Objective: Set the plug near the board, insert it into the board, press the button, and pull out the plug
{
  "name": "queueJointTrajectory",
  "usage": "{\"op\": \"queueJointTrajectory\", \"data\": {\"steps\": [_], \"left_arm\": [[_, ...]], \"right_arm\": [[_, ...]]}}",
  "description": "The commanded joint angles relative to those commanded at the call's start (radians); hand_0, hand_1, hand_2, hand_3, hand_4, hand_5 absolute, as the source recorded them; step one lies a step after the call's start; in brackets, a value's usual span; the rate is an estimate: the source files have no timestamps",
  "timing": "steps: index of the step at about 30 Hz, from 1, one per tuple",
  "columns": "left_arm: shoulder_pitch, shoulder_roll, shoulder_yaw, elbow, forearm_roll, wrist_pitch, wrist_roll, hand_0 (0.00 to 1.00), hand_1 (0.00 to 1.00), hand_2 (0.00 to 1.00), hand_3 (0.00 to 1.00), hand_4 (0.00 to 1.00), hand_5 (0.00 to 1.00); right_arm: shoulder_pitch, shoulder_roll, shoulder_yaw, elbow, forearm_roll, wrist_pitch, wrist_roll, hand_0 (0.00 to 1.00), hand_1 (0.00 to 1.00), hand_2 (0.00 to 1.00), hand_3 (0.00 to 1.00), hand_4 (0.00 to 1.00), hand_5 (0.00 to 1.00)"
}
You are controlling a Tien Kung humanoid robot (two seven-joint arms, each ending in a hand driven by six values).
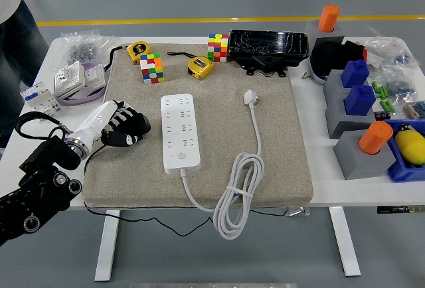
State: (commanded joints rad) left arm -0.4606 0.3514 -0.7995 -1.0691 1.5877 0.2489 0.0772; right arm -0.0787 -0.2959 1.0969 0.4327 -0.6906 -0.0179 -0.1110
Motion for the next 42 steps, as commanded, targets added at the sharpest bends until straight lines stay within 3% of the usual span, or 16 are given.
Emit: {"op": "queueJointTrajectory", "data": {"steps": [6, 13, 21, 42], "left_arm": [[-0.042, 0.015, 0.055, -0.006, -0.051, -0.006, -0.093, 0.353, 0.4, 0.511, 0.572, 0.655, 0.002], [-0.094, 0.032, 0.137, -0.005, -0.077, -0.011, -0.142, 0.355, 0.404, 0.512, 0.574, 0.65, 0.002], [-0.132, 0.027, 0.205, 0.037, -0.068, -0.004, -0.161, 0.364, 0.411, 0.514, 0.573, 0.665, 0.002], [-0.145, 0.026, 0.224, 0.076, -0.07, 0.0, -0.165, 0.374, 0.417, 0.516, 0.574, 0.663, 0.002]], "right_arm": [[0.005, -0.005, -0.011, 0.0, 0.003, 0.001, 0.0, 0.674, 0.688, 0.7, 0.616, 0.942, 0.543], [0.01, -0.011, -0.021, 0.003, 0.004, 0.001, 0.0, 0.674, 0.688, 0.701, 0.616, 0.941, 0.543], [0.01, -0.016, -0.032, 0.005, 0.006, 0.001, 0.0, 0.674, 0.689, 0.701, 0.616, 0.942, 0.542], [0.005, -0.011, -0.03, 0.006, 0.006, 0.0, -0.001, 0.673, 0.688, 0.701, 0.618, 0.942, 0.542]]}}
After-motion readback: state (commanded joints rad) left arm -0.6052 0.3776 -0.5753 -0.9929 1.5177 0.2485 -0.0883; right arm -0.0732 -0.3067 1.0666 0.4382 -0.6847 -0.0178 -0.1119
